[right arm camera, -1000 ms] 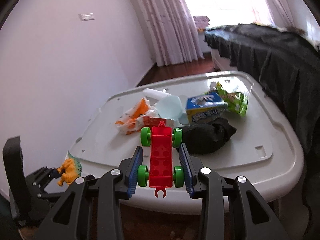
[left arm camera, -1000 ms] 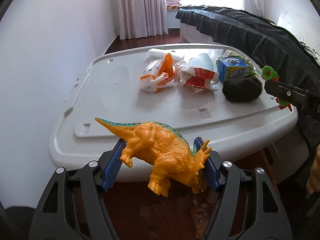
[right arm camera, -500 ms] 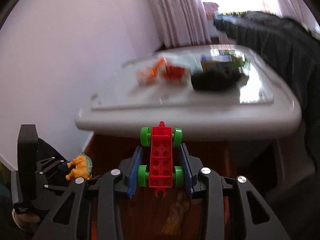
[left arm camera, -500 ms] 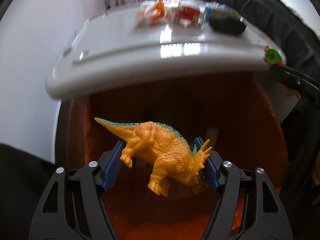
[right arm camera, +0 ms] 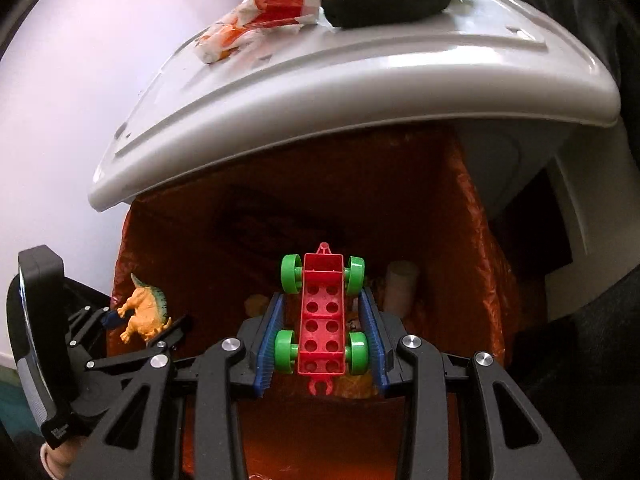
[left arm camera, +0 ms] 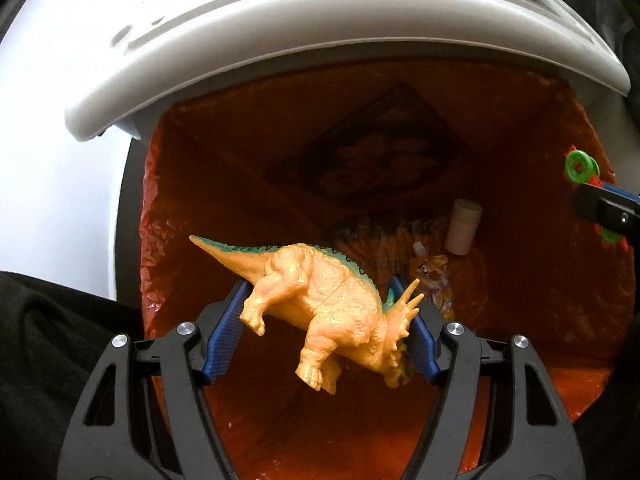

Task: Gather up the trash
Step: 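Lower the dinosaur into the bin and open the left tool while the right tool drops the car, then reach the right tool to the lid and grasp the black sock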

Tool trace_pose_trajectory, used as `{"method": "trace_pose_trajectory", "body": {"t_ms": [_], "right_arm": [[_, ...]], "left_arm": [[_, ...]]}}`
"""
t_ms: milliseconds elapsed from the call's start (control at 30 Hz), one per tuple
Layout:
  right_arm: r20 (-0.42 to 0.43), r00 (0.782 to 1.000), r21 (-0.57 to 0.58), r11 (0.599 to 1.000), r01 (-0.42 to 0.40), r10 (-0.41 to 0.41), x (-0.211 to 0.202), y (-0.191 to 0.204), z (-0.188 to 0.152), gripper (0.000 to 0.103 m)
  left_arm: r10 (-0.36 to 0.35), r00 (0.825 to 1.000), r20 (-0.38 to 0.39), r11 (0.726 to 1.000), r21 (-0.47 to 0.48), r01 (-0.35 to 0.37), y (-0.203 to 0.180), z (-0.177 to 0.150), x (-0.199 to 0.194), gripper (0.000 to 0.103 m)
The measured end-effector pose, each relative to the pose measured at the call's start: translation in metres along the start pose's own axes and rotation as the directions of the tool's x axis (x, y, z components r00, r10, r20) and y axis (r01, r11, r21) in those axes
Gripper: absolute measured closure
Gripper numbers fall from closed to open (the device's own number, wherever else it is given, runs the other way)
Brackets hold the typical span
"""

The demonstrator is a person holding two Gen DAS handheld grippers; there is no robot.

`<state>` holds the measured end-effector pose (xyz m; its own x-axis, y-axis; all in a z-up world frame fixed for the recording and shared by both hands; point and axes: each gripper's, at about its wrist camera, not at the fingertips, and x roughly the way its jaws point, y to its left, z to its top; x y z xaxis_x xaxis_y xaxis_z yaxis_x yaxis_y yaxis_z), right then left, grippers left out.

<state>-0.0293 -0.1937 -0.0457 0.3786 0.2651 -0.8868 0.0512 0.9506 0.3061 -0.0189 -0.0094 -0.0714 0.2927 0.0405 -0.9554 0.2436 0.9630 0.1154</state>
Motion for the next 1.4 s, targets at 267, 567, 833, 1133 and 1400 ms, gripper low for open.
{"method": "trace_pose_trajectory", "body": {"t_ms": [267,567,833,1133,1400], "right_arm": [[0.061,0.998,0.044,0.999,0.023,-0.026,-0.015,-0.004,0.001,0.020],[0.092,0.996,0.082,0.997,0.002,-0.010,-0.022,-0.013,0.002,0.022],[0.101,0.995,0.081,0.997,-0.011,0.002,-0.026,-0.012,0.006,0.022],[0.294,0.952,0.012,0.997,0.081,-0.081,-0.072,-0.024,0.106,0.018],[0.298,0.953,0.168,0.986,0.008,-0.059,-0.059,-0.065,0.171,0.018]], "left_arm": [[0.059,0.998,-0.020,0.997,0.055,-0.057,-0.015,0.002,0.005,0.014],[0.092,0.996,-0.013,0.992,0.092,-0.091,-0.029,0.004,0.005,0.014],[0.073,0.997,0.014,0.996,0.057,-0.073,-0.015,0.005,-0.005,0.014],[-0.083,0.977,0.198,0.994,-0.052,0.095,0.002,0.009,-0.044,0.014],[-0.100,0.981,0.168,0.990,-0.083,0.115,0.005,0.012,-0.038,0.014]]}}
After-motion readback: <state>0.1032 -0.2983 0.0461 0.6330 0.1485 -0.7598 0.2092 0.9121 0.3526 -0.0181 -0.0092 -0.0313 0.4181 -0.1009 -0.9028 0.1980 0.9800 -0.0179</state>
